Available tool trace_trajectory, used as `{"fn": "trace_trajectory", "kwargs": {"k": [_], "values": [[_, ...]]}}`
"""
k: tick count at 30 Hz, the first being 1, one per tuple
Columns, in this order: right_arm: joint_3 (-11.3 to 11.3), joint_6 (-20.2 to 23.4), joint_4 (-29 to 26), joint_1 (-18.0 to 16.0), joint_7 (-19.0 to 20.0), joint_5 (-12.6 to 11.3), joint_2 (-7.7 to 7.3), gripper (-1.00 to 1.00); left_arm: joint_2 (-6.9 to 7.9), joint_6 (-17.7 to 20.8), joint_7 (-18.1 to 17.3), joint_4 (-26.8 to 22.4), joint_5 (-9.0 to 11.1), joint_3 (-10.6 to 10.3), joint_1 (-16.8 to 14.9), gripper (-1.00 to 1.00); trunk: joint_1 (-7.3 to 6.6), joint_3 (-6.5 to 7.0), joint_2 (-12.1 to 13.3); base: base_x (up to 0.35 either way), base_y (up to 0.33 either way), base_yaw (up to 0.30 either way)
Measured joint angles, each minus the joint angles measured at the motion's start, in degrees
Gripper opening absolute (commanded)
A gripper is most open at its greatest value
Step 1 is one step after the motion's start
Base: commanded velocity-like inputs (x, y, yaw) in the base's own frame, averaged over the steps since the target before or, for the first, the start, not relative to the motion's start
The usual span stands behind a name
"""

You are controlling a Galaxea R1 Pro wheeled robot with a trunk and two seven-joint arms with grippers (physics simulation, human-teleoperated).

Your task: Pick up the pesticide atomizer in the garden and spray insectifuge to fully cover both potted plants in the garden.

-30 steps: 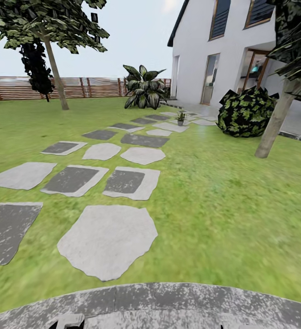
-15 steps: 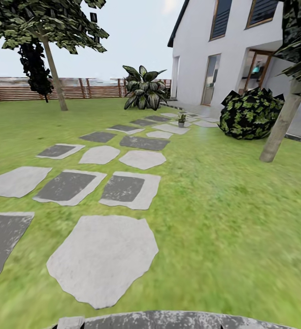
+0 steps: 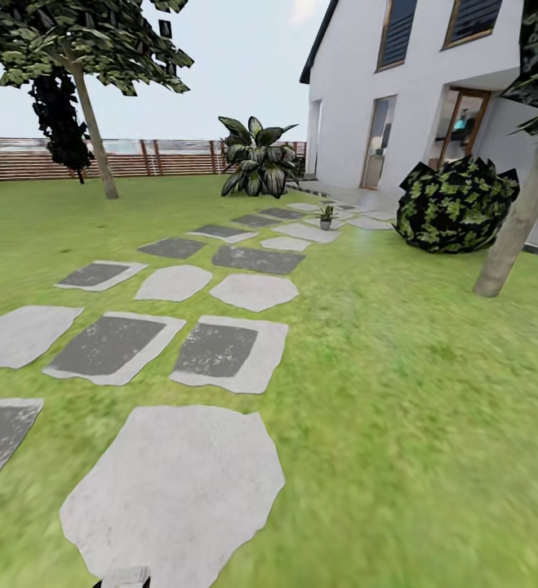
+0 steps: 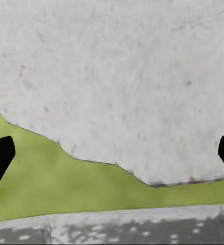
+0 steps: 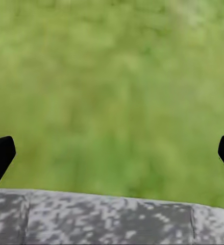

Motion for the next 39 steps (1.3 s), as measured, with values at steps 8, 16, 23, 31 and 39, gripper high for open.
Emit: {"fn": "trace_trajectory", "kwargs": {"k": [8,16,23,31,39], "values": [[0.0,0.0,0.0,0.0,-0.06,-0.05,0.01,1.0,0.02,0.0,0.0,0.0,-0.03,0.0,0.0,1.0,0.0,0.0,0.0,0.339,0.0,0.0],[0.0,0.0,0.01,0.0,-0.07,-0.07,0.01,1.0,0.09,0.0,0.0,0.07,-0.04,0.0,0.0,1.0,0.0,0.0,0.0,0.339,0.0,0.0],[-0.01,0.0,0.01,0.0,-0.07,-0.07,0.01,1.0,0.09,0.0,0.0,0.09,-0.04,0.0,0.0,1.0,0.0,0.0,0.0,0.339,0.0,0.0],[0.0,0.0,0.03,0.0,-0.07,-0.07,0.01,1.0,0.09,0.0,0.0,0.09,-0.04,0.0,0.0,1.0,0.0,0.0,0.0,0.339,0.0,0.0],[0.0,0.0,0.02,0.0,-0.07,-0.05,0.01,1.0,0.09,0.0,0.0,0.09,-0.04,-0.01,0.0,1.0,0.0,0.0,0.0,0.339,0.0,0.0]]}}
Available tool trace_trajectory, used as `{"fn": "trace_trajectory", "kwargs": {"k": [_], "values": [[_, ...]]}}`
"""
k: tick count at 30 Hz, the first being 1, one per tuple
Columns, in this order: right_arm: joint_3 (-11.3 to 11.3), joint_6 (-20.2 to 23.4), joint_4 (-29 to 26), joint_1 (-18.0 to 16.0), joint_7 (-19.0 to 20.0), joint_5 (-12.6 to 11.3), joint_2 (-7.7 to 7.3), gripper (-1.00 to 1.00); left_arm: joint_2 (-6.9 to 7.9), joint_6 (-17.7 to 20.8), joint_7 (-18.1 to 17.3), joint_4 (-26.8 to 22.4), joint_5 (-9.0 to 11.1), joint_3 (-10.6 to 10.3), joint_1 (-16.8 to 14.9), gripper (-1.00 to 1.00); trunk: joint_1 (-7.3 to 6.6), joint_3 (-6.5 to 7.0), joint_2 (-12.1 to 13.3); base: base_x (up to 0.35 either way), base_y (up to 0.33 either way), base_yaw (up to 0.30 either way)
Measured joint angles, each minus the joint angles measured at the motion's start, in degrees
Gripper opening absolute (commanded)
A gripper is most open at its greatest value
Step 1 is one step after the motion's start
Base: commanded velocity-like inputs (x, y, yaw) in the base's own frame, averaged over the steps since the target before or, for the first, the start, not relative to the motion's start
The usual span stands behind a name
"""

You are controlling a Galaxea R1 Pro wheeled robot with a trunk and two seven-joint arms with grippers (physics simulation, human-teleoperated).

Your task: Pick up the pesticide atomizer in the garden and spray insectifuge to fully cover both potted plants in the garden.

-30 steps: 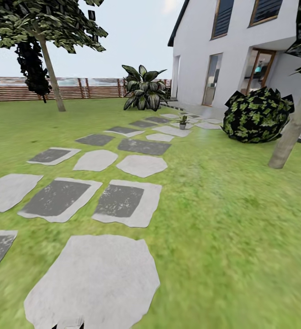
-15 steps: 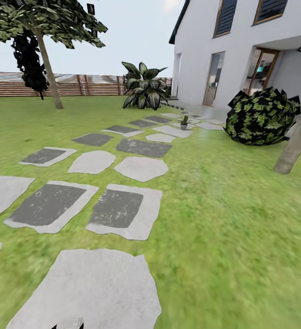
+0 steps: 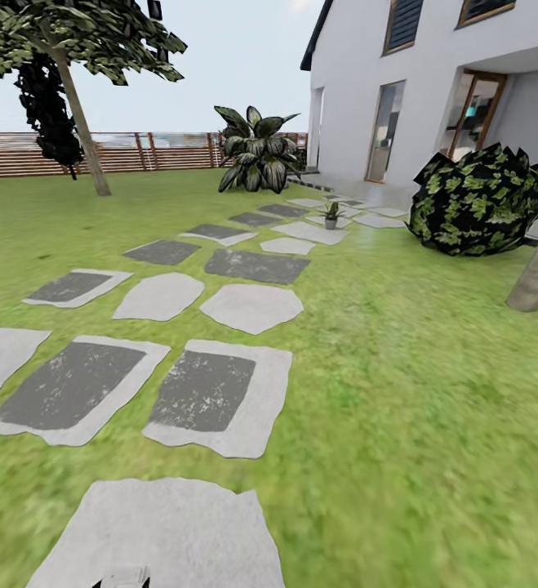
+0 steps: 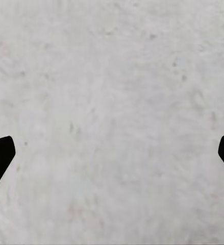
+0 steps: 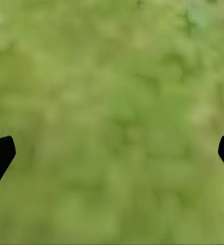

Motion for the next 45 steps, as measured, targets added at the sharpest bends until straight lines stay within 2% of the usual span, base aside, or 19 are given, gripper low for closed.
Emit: {"fn": "trace_trajectory", "kwargs": {"k": [45], "values": [[0.0,0.0,0.04,0.0,0.05,0.03,0.09,1.0,0.0,0.0,0.0,0.08,-0.08,-0.06,0.0,1.0,0.0,0.0,0.0,0.339,0.0,0.0]]}}
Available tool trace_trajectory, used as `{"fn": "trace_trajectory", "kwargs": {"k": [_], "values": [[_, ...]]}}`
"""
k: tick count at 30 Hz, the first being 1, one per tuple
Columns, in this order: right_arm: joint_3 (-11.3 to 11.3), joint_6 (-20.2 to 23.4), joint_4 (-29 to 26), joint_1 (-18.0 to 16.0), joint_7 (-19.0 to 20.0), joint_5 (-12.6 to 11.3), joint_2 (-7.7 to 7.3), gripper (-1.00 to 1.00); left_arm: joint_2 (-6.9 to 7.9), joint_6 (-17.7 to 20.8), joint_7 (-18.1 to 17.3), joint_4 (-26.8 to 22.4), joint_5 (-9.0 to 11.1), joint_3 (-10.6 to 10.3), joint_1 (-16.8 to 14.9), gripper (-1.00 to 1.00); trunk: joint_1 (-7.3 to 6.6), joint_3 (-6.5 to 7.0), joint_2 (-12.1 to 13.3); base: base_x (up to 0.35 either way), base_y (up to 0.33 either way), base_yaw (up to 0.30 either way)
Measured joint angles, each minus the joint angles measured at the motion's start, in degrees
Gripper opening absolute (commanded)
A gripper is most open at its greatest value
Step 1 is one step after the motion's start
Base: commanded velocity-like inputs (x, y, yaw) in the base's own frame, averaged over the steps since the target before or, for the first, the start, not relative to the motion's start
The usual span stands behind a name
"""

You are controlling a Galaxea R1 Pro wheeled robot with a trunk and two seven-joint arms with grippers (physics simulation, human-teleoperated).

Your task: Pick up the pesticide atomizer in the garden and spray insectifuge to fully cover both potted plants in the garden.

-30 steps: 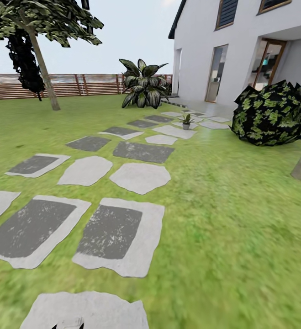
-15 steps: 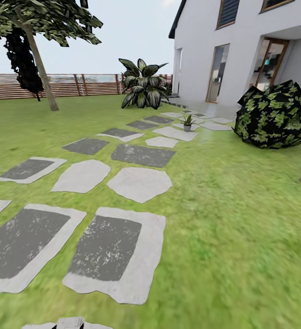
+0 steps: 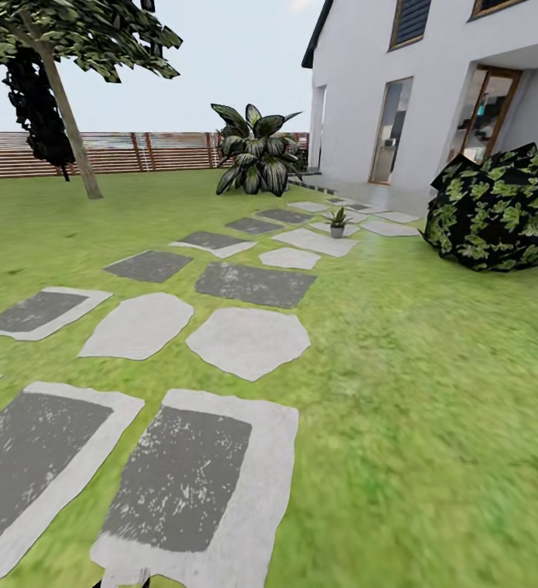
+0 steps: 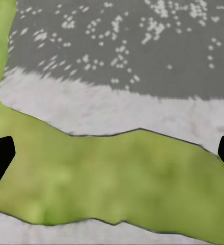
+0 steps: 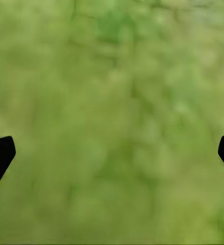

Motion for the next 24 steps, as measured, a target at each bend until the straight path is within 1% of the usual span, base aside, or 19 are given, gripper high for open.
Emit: {"fn": "trace_trajectory", "kwargs": {"k": [24], "values": [[0.0,0.0,-0.03,0.0,-0.04,-0.03,0.0,1.0,-0.01,-0.01,-0.03,0.01,0.0,-0.02,0.0,1.0,0.0,0.0,0.0,0.339,0.0,0.0]]}}
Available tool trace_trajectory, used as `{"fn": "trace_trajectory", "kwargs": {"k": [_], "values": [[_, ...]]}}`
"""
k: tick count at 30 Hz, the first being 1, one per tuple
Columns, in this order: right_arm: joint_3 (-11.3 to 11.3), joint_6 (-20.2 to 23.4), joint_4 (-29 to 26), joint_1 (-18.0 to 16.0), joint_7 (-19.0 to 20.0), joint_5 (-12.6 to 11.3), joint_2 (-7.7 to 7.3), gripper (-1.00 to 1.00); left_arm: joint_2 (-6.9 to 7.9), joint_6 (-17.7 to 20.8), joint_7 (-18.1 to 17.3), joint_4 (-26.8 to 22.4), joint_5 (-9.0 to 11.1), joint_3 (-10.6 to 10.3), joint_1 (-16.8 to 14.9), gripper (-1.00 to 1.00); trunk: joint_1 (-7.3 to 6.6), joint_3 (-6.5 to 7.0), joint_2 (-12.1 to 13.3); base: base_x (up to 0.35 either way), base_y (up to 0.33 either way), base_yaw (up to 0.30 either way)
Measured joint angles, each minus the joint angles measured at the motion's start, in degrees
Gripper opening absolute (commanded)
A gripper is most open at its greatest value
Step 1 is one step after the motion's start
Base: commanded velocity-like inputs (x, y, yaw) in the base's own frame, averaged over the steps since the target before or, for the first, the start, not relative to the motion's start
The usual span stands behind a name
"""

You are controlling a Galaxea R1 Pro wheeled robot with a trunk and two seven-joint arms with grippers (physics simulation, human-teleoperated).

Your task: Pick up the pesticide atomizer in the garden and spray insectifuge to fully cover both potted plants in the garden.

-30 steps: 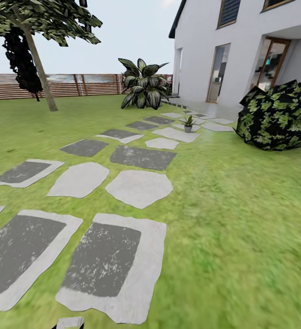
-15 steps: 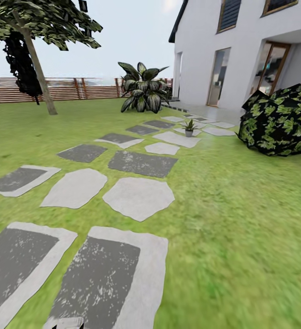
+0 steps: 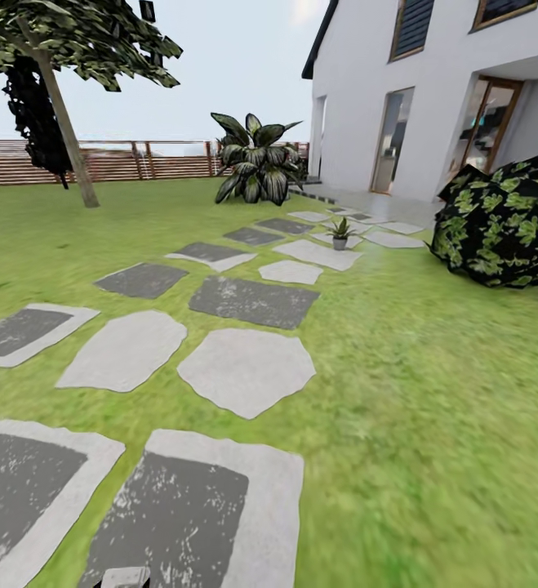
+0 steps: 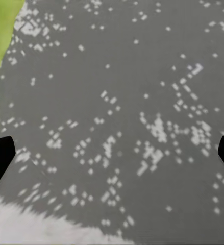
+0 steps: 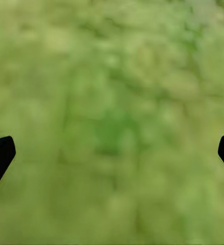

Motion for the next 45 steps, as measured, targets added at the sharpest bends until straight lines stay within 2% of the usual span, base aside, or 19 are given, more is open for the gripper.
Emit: {"fn": "trace_trajectory", "kwargs": {"k": [4,13,21,45], "values": [[0.0,0.0,0.04,0.0,0.04,0.01,0.0,1.0,0.01,0.01,-0.05,-0.05,-0.01,0.0,0.0,1.0,0.01,0.0,0.0,0.293,0.0,0.0],[0.0,0.0,0.05,0.0,0.07,0.0,0.0,1.0,0.01,0.01,-0.06,-0.09,0.0,0.01,0.0,1.0,0.04,0.0,0.0,0.035,0.0,0.0],[0.0,0.0,0.04,0.0,0.07,0.02,0.0,1.0,-0.04,0.01,-0.06,-0.09,-0.12,0.0,0.0,1.0,-0.17,1.76,0.11,0.0,0.0,0.0],[0.0,0.0,0.05,0.0,0.08,0.04,0.0,1.0,-0.07,0.01,-0.06,-0.08,-0.09,0.0,0.0,1.0,-5.44,6.08,9.72,0.0,0.0,0.0]]}}
